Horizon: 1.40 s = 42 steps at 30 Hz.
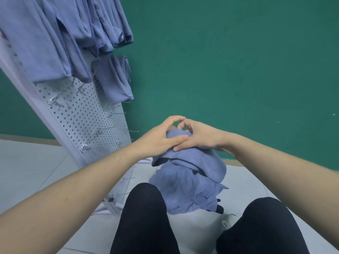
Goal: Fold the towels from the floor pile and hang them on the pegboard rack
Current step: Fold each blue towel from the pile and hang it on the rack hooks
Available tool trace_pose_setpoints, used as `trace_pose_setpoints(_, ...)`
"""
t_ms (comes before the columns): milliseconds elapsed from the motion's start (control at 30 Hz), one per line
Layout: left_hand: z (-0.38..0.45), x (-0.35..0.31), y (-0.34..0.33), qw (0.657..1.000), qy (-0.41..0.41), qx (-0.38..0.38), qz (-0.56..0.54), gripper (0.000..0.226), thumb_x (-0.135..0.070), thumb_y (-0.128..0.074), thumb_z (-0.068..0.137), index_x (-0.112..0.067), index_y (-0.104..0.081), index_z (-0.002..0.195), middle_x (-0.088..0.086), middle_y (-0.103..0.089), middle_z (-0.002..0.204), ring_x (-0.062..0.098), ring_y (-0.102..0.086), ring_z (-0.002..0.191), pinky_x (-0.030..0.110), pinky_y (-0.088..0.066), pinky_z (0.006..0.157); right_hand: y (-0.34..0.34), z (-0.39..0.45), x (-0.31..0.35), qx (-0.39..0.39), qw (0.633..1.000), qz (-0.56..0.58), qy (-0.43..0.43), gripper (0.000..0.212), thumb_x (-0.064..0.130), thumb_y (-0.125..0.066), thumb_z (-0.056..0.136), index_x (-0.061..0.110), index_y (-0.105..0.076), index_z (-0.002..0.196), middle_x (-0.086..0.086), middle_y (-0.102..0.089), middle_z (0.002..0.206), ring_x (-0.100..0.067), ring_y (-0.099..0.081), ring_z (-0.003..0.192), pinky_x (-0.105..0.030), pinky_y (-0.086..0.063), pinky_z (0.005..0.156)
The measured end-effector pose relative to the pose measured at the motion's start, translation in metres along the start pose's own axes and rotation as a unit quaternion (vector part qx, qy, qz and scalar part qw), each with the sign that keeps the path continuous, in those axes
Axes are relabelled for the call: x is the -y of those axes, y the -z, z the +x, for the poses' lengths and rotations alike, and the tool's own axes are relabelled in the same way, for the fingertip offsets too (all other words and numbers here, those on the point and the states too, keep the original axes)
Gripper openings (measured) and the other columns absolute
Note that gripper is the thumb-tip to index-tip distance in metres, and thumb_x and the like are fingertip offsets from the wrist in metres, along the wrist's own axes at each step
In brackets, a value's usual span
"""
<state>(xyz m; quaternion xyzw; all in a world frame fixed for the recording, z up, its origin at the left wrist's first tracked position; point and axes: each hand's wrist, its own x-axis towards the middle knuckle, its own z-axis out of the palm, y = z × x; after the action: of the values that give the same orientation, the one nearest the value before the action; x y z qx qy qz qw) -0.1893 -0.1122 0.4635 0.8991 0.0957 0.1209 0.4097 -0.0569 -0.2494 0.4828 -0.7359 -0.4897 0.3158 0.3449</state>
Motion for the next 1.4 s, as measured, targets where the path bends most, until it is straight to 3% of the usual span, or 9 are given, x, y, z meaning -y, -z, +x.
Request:
trace_pose_setpoints(133, 0.0, 0.011, 0.015, 0.998, 0.036, -0.01, 0.047, 0.05, -0.05, -0.068, 0.089, -0.032, -0.053, 0.133, -0.011, -0.062, 0.082, -0.006, -0.052, 0.064, 0.018, -0.038, 0.066, -0.003, 0.013, 0.007, 0.022, 1.0, 0.013, 0.013, 0.059, 0.031, -0.092, 0.068, 0.025, -0.045, 0.105, -0.001, -0.06, 0.077, -0.015, -0.052, 0.065, -0.035, -0.045, 0.065)
trace_pose_setpoints(233, -0.005, 0.014, 0.024, 0.997, 0.044, -0.004, 0.064, 0.018, -0.044, -0.07, 0.089, -0.026, -0.069, 0.088, -0.012, -0.062, 0.069, -0.003, -0.049, 0.059, 0.016, -0.038, 0.059, -0.004, 0.02, 0.01, 0.053, 0.999, 0.005, -0.006, 0.062, 0.033, -0.09, 0.072, 0.029, -0.046, 0.115, -0.007, -0.069, 0.088, -0.016, -0.063, 0.071, -0.04, -0.054, 0.073)
trace_pose_setpoints(300, -0.008, 0.017, 0.03, 0.996, 0.041, -0.026, 0.082, 0.025, -0.044, -0.071, 0.088, -0.026, -0.061, 0.073, -0.013, -0.056, 0.061, 0.001, -0.046, 0.055, 0.018, -0.036, 0.055, -0.004, 0.025, 0.013, 0.066, 0.997, -0.023, -0.023, 0.059, 0.044, -0.089, 0.07, 0.035, -0.052, 0.115, -0.003, -0.072, 0.097, -0.014, -0.069, 0.08, -0.039, -0.056, 0.083)
trace_pose_setpoints(433, -0.011, 0.025, 0.048, 0.994, 0.024, -0.075, 0.079, 0.027, -0.041, -0.07, 0.09, -0.017, -0.064, 0.081, -0.002, -0.066, 0.077, 0.012, -0.057, 0.071, 0.029, -0.045, 0.068, -0.003, 0.035, 0.024, 0.056, 0.997, -0.04, -0.021, 0.044, 0.059, -0.075, 0.078, 0.023, -0.067, 0.103, -0.002, -0.072, 0.098, -0.013, -0.065, 0.085, -0.036, -0.052, 0.083)
trace_pose_setpoints(567, -0.014, 0.023, 0.072, 0.984, 0.013, -0.152, 0.088, 0.024, -0.032, -0.069, 0.093, -0.023, -0.057, 0.074, -0.008, -0.057, 0.076, -0.005, -0.05, 0.067, 0.013, -0.038, 0.065, 0.002, 0.052, 0.044, 0.041, 0.998, -0.049, -0.023, 0.042, 0.051, -0.059, 0.083, 0.01, -0.062, 0.095, 0.0, -0.064, 0.083, -0.013, -0.055, 0.074, -0.035, -0.044, 0.075)
trace_pose_setpoints(800, -0.023, 0.032, 0.118, 0.977, 0.104, -0.184, -0.018, 0.033, -0.036, -0.064, 0.096, -0.017, -0.055, 0.071, -0.012, -0.051, 0.061, 0.003, -0.043, 0.059, 0.022, -0.036, 0.059, 0.0, 0.097, 0.088, 0.032, 0.996, 0.068, 0.046, 0.007, 0.029, -0.064, 0.084, 0.023, -0.061, 0.082, 0.003, -0.062, 0.077, -0.015, -0.056, 0.072, -0.033, -0.044, 0.073)
trace_pose_setpoints(967, -0.028, 0.04, 0.137, 0.96, 0.103, -0.208, -0.155, 0.017, -0.036, -0.059, 0.088, -0.024, -0.06, 0.077, -0.012, -0.063, 0.075, 0.004, -0.054, 0.071, 0.025, -0.041, 0.07, -0.002, 0.13, 0.112, 0.041, 0.979, 0.189, 0.062, 0.009, 0.013, -0.065, 0.092, 0.018, -0.063, 0.084, -0.003, -0.065, 0.079, -0.016, -0.059, 0.072, -0.03, -0.048, 0.07)
trace_pose_setpoints(1133, -0.01, 0.053, 0.15, 0.94, 0.091, -0.317, -0.09, 0.033, -0.06, -0.051, 0.086, -0.034, -0.059, 0.105, -0.013, -0.048, 0.142, 0.004, -0.047, 0.131, 0.036, -0.033, 0.116, 0.002, 0.164, 0.133, 0.058, 0.966, 0.241, 0.073, 0.01, 0.011, -0.062, 0.092, 0.016, -0.062, 0.084, -0.003, -0.069, 0.075, -0.018, -0.063, 0.068, -0.029, -0.051, 0.066)
trace_pose_setpoints(1400, 0.026, 0.054, 0.17, 0.892, 0.154, -0.424, -0.033, 0.055, -0.05, -0.05, 0.097, -0.013, -0.058, 0.135, 0.002, -0.059, 0.138, 0.019, -0.05, 0.131, 0.031, -0.035, 0.112, 0.012, 0.214, 0.156, 0.067, 0.959, 0.259, 0.088, 0.006, 0.01, -0.06, 0.091, 0.013, -0.063, 0.095, -0.008, -0.07, 0.086, -0.023, -0.065, 0.078, -0.032, -0.053, 0.074)
